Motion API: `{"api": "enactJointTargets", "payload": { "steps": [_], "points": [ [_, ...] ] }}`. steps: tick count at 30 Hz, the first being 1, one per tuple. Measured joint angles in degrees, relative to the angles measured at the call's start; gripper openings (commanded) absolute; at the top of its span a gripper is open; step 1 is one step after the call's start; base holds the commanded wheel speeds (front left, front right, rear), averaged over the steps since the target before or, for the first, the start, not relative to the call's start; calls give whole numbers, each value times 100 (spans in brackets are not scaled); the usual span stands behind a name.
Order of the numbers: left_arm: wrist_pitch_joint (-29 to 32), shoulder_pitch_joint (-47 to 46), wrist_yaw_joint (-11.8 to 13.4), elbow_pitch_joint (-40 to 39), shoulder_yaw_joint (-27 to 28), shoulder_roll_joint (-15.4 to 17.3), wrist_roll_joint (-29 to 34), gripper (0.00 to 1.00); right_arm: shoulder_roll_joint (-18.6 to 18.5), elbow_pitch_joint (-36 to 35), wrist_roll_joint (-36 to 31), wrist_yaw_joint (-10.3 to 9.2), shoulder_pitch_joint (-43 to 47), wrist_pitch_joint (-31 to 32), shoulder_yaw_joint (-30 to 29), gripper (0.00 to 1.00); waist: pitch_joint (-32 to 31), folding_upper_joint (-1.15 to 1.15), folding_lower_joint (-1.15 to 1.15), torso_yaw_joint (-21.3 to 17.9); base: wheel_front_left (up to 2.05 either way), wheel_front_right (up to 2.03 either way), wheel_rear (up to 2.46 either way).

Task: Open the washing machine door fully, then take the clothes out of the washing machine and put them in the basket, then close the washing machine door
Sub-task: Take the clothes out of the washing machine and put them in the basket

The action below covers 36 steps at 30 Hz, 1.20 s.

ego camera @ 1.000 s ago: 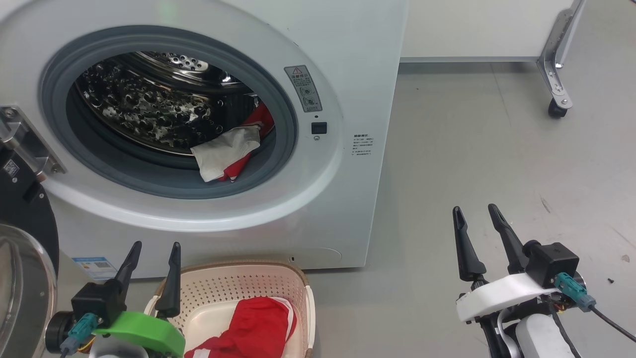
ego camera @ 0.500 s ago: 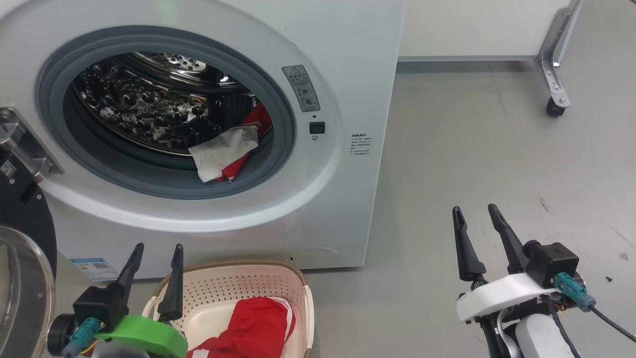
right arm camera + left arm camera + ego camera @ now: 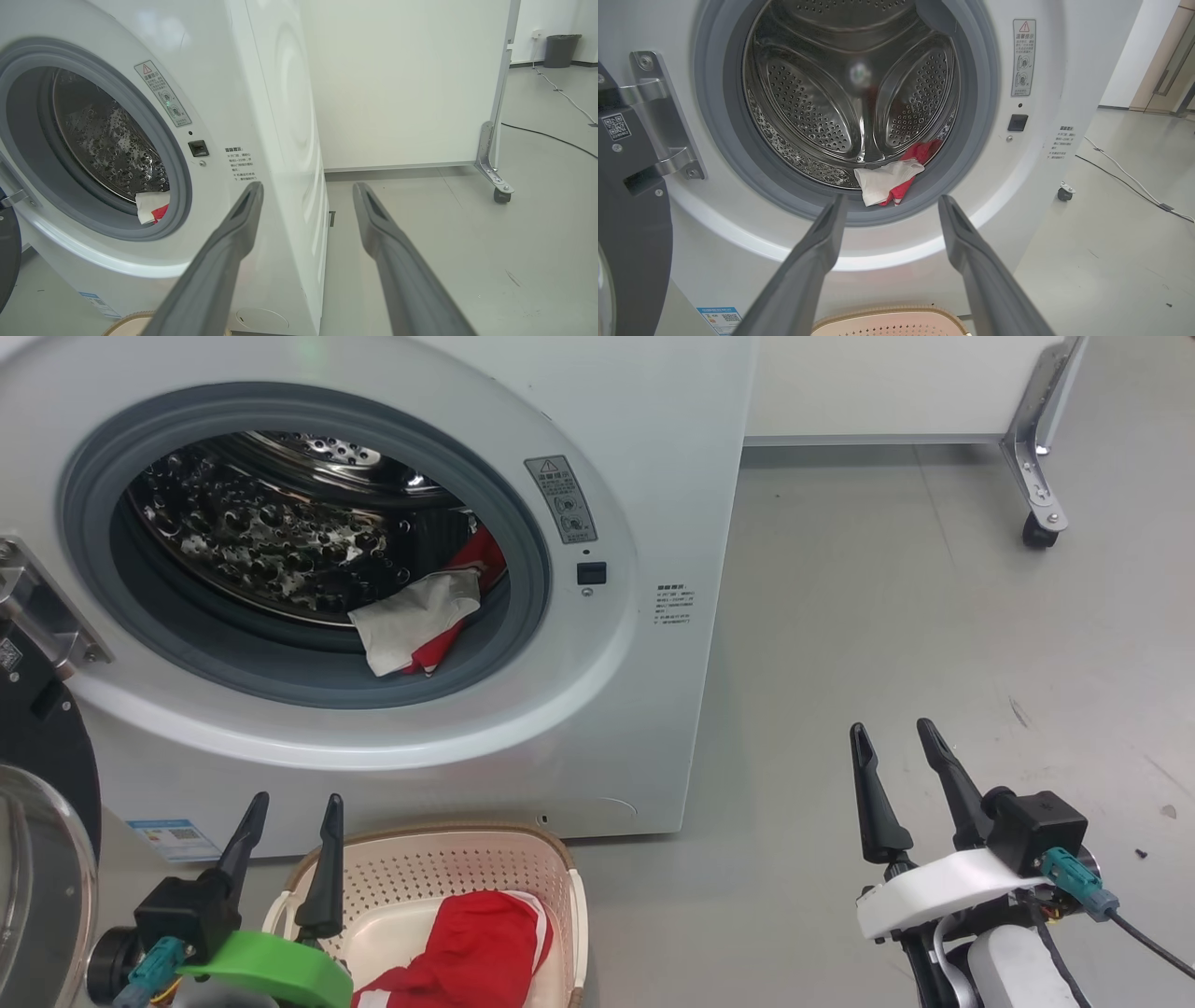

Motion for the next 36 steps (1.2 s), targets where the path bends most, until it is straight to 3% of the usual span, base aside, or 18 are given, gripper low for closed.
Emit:
{"api": "enactJointTargets", "payload": {
  "steps": [18, 36],
  "points": [
    [0, 4, 0, -124, 38, -4, 48, 100, 0, -92, 0, 0, -1, 0, 2, 100, 169, 0, 0, -26, 0, 0, 0],
    [5, -22, -1, -343, 63, 183, 93, 100, 0, -256, -8, -1, -143, 0, 146, 100, 870, 0, 0, -250, 0, 0, 0]
  ]
}}
